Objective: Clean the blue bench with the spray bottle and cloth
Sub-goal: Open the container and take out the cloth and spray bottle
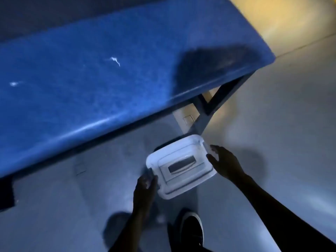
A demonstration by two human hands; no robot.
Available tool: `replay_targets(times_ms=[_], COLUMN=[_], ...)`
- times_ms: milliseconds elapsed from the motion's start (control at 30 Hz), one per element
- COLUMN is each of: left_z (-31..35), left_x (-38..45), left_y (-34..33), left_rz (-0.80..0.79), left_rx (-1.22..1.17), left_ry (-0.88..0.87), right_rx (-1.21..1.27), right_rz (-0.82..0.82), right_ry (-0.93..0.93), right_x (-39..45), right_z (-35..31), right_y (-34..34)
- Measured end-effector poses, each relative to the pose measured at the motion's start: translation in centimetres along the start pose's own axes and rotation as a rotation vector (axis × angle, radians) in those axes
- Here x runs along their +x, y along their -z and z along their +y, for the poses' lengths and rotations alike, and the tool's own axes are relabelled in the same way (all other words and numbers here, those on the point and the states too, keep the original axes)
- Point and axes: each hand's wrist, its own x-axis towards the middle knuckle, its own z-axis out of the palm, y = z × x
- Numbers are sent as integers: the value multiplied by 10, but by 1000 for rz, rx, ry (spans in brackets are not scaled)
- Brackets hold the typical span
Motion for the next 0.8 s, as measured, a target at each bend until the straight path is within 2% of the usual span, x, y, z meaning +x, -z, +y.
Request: replay_targets(times_ms=[133, 200, 267, 333, 433, 500, 567, 633, 667, 700, 767, 800], left_z=[-21, -28, -34, -42, -48, -51, -55, -51, -40, -29, 1, 8], left_x=[44, 57, 69, 85, 104, 116, 123, 127, 124, 123, 115, 114], left_y=[-24, -30, -32, -33, -37, -34, -27, -20, -19, -23, -48, -63], left_rz=[91, 156, 175, 165, 107, 19, -47, 176, 339, 411, 341, 285], left_rx=[-37, 1, 32, -105, -471, -618, -621, -442, -293, -139, 254, 437], left_ry=[-75, -154, -248, -249, -213, -198, -231, -329, -450, -643, -1003, -1117], right_rx=[75, 113, 128, 114, 151, 332, 610, 708, 739, 754, 760, 758], right_rz=[17, 82, 77, 106, 146, 77, -18, -36, -20, 17, 72, 79], right_ry=[-3, -7, -14, -17, -36, -99, -199, -285, -312, -331, -330, -313], right_x=[34, 47, 56, 66, 81, 88, 93, 98, 101, 107, 117, 119], right_z=[21, 32, 40, 48, 54, 55, 57, 62, 61, 62, 59, 53], right_y=[-39, -46, -49, -55, -60, -56, -52, -51, -51, -51, -52, -51])
